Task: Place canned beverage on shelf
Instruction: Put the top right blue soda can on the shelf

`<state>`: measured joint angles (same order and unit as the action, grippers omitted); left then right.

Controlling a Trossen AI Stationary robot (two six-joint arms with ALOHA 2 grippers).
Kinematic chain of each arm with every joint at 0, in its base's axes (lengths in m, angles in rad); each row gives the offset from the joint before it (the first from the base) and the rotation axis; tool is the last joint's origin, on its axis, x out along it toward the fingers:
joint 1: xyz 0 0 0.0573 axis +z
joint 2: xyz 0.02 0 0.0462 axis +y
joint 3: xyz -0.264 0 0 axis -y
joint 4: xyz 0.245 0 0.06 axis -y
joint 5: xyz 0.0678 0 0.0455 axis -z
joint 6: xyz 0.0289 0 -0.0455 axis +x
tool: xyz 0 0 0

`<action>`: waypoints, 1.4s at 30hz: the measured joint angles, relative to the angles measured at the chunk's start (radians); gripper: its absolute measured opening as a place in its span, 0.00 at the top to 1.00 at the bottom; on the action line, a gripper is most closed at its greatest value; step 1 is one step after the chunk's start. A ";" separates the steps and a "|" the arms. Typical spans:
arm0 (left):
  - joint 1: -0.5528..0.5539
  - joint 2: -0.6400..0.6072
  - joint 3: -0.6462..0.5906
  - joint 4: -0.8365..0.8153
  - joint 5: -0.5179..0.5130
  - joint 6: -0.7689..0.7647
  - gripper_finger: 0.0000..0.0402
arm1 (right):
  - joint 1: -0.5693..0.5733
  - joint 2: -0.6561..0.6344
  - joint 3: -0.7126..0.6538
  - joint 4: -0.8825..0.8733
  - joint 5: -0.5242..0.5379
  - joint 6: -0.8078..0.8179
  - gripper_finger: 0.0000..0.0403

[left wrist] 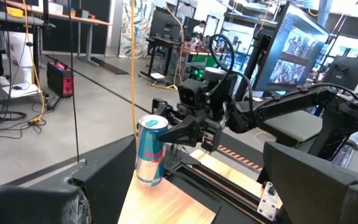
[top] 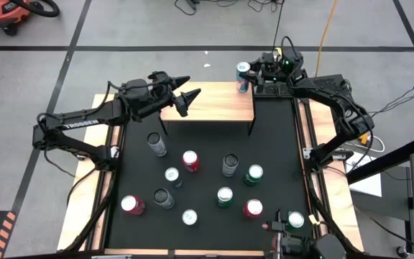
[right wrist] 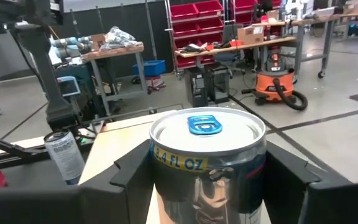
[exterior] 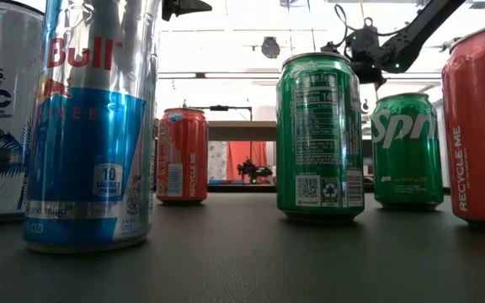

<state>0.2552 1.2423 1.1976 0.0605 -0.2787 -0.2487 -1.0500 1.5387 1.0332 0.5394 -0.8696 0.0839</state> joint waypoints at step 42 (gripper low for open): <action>0.000 0.000 0.000 0.000 -0.007 0.000 0.12 | 0.005 0.054 0.002 0.011 0.002 -0.033 0.39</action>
<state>0.2550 1.2423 1.1976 0.0605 -0.2855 -0.2489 -1.0451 1.5925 1.0348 0.5507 -0.8673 0.0513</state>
